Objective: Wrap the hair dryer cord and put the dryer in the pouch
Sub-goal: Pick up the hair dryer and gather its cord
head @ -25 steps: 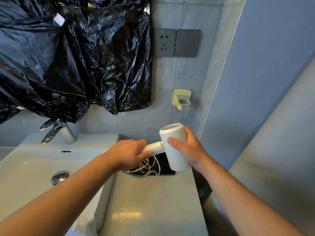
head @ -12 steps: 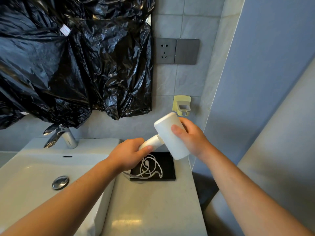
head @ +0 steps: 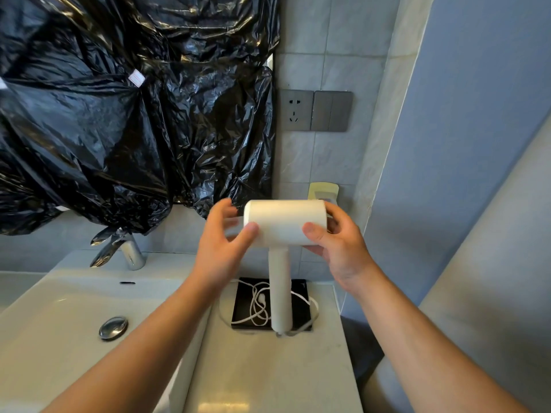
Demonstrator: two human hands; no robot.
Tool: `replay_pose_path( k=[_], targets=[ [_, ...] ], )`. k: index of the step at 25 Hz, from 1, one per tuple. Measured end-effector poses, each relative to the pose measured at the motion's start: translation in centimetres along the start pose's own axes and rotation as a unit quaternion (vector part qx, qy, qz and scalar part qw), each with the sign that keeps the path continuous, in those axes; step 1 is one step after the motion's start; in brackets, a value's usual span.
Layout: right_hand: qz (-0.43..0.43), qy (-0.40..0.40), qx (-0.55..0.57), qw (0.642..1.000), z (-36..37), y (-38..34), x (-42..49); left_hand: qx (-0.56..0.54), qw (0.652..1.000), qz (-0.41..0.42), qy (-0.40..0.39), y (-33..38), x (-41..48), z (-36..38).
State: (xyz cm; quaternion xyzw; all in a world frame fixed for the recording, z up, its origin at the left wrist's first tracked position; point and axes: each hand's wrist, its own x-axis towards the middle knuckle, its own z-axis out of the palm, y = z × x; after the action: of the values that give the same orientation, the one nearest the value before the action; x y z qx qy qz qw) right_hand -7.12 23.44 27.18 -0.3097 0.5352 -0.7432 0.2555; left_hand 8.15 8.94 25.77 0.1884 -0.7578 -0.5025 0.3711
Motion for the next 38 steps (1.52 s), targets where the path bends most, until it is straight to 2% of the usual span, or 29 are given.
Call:
replay_pose_path(
  k=[1, 2, 4, 5, 6, 8, 9, 12, 13, 16, 18, 20, 23, 26, 31, 34, 35, 37, 38],
  targets=[
    [-0.003, -0.026, -0.040, 0.999, 0.3, -0.3, -0.1, 0.053, 0.998, 0.038, 0.000, 1.2, 0.7, -0.6],
    [-0.011, -0.055, -0.086, 0.995, 0.7, -0.6, -0.2, 0.102, 0.992, 0.062, -0.049, 2.4, 1.4, -1.2],
    [-0.028, -0.100, -0.168, 0.980, 1.7, -1.2, -0.5, 0.178, 0.961, 0.035, -0.207, 4.6, 2.2, -1.8],
    [-0.034, -0.119, -0.187, 0.975, 2.3, -1.6, -0.8, 0.202, 0.946, 0.021, -0.251, 5.3, 2.1, -2.1],
    [-0.033, -0.132, -0.190, 0.972, 2.8, -1.9, -1.2, 0.217, 0.943, 0.016, -0.250, 5.8, 1.8, -2.2],
    [-0.025, -0.134, -0.164, 0.977, 2.8, -2.6, -1.9, 0.190, 0.966, 0.012, -0.177, 6.2, 1.0, -2.7],
    [-0.029, -0.108, -0.155, 0.982, 2.2, -2.9, -2.2, 0.154, 0.979, 0.005, -0.131, 6.0, 0.6, -3.2],
    [-0.071, 0.053, -0.185, 0.979, -1.0, -2.3, -3.4, 0.024, 0.998, -0.052, -0.013, 4.7, -1.0, -4.6],
    [-0.062, 0.078, -0.202, 0.974, -1.8, -1.8, -4.1, -0.021, 0.997, -0.072, 0.014, 4.2, -1.5, -4.9],
    [-0.025, 0.051, -0.228, 0.972, -1.9, -0.2, -5.6, -0.107, 0.984, -0.118, 0.075, 3.3, -3.0, -4.5],
    [-0.043, 0.057, -0.196, 0.978, -0.9, -0.2, -5.7, -0.155, 0.972, -0.140, 0.106, 2.9, -4.2, -3.8],
    [-0.053, 0.079, -0.126, 0.987, 0.0, -0.9, -5.4, -0.231, 0.951, -0.166, 0.119, 2.5, -5.0, -3.4],
    [-0.064, 0.044, -0.088, 0.993, 1.7, -1.9, -4.4, -0.337, 0.907, -0.225, 0.115, 2.2, -5.4, -3.1],
    [-0.082, 0.023, -0.087, 0.993, 3.8, -2.9, -2.5, -0.385, 0.875, -0.263, 0.127, 1.8, -5.1, -3.5],
    [-0.062, 0.009, -0.073, 0.995, 7.5, -4.0, 0.3, -0.432, 0.847, -0.294, 0.095, 0.2, -3.5, -5.1],
    [-0.070, -0.002, -0.108, 0.992, 9.8, -4.6, 1.3, -0.415, 0.860, -0.294, 0.046, -1.4, -2.4, -6.4],
    [-0.085, -0.009, -0.136, 0.987, 10.3, -4.8, 1.6, -0.377, 0.881, -0.284, 0.033, -1.9, -2.0, -6.8],
    [-0.114, -0.034, -0.209, 0.971, 11.1, -5.2, 2.2, -0.158, 0.965, -0.207, 0.033, -2.5, -0.7, -7.6],
    [-0.116, -0.043, -0.235, 0.964, 11.5, -5.3, 2.6, -0.038, 0.990, -0.135, 0.031, -2.2, 0.1, -7.7]
  ],
)
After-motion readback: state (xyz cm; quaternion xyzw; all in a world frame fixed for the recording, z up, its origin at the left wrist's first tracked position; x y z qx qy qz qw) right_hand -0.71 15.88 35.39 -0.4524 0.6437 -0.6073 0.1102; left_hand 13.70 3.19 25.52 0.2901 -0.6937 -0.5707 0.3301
